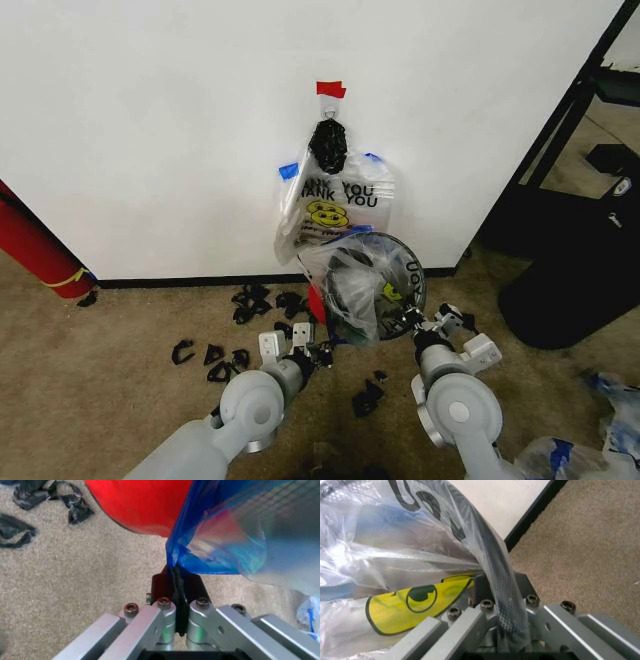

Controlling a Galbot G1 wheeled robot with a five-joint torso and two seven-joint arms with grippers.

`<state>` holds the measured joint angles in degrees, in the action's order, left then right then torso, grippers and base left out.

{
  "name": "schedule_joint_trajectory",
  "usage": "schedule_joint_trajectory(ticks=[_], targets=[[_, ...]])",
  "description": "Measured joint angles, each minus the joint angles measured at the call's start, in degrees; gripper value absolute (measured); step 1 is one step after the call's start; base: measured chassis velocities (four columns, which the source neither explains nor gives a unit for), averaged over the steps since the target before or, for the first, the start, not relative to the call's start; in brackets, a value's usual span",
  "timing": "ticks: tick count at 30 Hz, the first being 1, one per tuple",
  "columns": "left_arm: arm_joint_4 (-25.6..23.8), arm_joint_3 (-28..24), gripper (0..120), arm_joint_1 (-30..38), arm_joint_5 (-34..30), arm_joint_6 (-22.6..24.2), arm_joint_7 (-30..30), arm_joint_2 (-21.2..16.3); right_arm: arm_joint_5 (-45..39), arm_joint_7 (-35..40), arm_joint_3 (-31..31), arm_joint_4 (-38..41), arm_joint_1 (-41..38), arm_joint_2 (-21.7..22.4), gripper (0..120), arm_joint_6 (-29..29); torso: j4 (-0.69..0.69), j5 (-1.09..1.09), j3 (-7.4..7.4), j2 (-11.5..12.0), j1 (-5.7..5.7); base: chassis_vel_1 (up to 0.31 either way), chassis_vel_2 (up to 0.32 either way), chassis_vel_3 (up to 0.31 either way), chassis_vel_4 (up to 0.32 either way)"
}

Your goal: Pick up the garbage bag from the wall and place it over the trash bin.

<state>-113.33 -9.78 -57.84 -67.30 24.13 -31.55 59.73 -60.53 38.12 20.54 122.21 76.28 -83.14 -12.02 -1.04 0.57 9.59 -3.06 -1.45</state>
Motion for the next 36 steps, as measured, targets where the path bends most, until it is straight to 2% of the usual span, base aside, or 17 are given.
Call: schedule_joint_trajectory(ticks=[2, 5, 6, 7, 11, 12, 16, 21, 23, 28, 31, 34, 36], targets=[[-0.03, 0.12, 0, -0.22, 0.17, 0.01, 0.0, -0.08, 0.03, 0.02, -0.02, 0.0, 0.0, 0.0, 0, -0.02, 0.0, 0.0, 0.0, 0.0, 0.0, 0.0, 0.0, 0.0, 0.0], [-1.97, 1.18, 8, -1.22, 0.51, 0.48, -0.02, -1.66, 0.48, -0.02, 0.09, -0.6, -0.23, 0.08, 0, -0.01, 0.0, 0.0, 0.0, 0.0, 0.0, 0.0, 0.0, 0.0, 0.0], [-3.7, 2.1, 15, -2.07, 1.4, 0.98, 0.01, -3.32, 1.17, -0.19, 0.23, -1.24, -0.4, 0.17, 0, 0.11, 0.0, 0.0, 0.0, 0.0, 0.0, 0.0, 0.0, 0.0, 0.0], [-3.7, 2.1, 15, -2.07, 1.4, 0.98, 0.01, -3.32, 1.17, -0.19, 0.23, -1.24, -0.4, 0.17, 0, 0.11, 0.0, 0.0, 0.0, 0.0, 0.0, 0.0, 0.0, 0.0, 0.0], [-7.54, 5.14, 29, -4.73, 0.91, 3.83, 0.12, -6.8, 2.31, -0.8, 0.41, -2.05, -0.82, 0.37, 0, 0.39, 0.0, 0.0, 0.0, 0.0, 0.0, 0.0, 0.0, 0.0, 0.0], [-8.36, 5.99, 36, -5.63, 0.54, 4.33, 0.12, -7.37, 2.36, -0.85, 0.43, -2.05, -0.91, 0.47, 0, 0.42, 0.0, 0.01, 0.0, 0.0, 0.0, 0.0, 0.0, 0.0, 0.0], [-10.04, 7.44, 47, -7.42, 0.57, 4.79, -0.13, -8.01, 2.63, -0.87, 0.43, -1.89, -0.95, 0.65, 0, 0.44, 0.0, 0.01, 0.0, 0.0, 0.0, 0.0, 0.0, 0.0, 0.0], [-15.74, 10.68, 70, -9.08, 4.02, 3.21, -0.7, -9.24, 7.31, -2.38, 0.25, -1.97, -0.42, 0.71, 0, 1.69, 0.0, 0.01, 0.0, 0.0, 0.0, 0.0, 0.0, 0.0, 0.0], [-17.19, 11.39, 71, -9.03, 4.42, 3.19, -0.83, -9.66, 8.82, -2.71, 0.13, -2.16, -0.16, 0.56, 0, 2.08, 0.0, 0.0, 0.0, 0.0, 0.0, 0.0, 0.0, 0.0, 0.0], [-23.02, 13.14, 51, -6.45, 4.18, 4.05, 0.99, -13.01, 16.07, -4.24, -1.33, -2.78, 0.25, -0.3, 0, 3.97, 0.01, 0.0, 0.0, 0.0, 0.0, 0.0, 0.0, 0.0, 0.0], [-24.17, 13.14, 44, -5.18, 3.28, 4.31, 1.11, -13.83, 17.88, -4.56, -1.7, -2.92, 0.35, -0.54, 0, 4.4, 0.0, 0.0, 0.0, 0.0, 0.0, 0.0, 0.0, 0.0, 0.0], [-26.68, 13.08, 29, -2.8, -0.18, 4.34, 1.14, -14.87, 21.45, -5.2, -2.4, -3.55, 0.74, -0.64, 0, 5.32, -0.01, 0.0, 0.0, 0.0, 0.0, 0.0, 0.0, 0.0, 0.0], [-27.49, 13.11, 25, -2.23, -1.93, 4.37, 1.14, -15.13, 22.05, -5.24, -2.54, -3.77, 0.72, -0.52, 0, 5.55, 0.0, 0.0, 0.0, 0.0, 0.0, 0.0, 0.0, 0.0, 0.0]])
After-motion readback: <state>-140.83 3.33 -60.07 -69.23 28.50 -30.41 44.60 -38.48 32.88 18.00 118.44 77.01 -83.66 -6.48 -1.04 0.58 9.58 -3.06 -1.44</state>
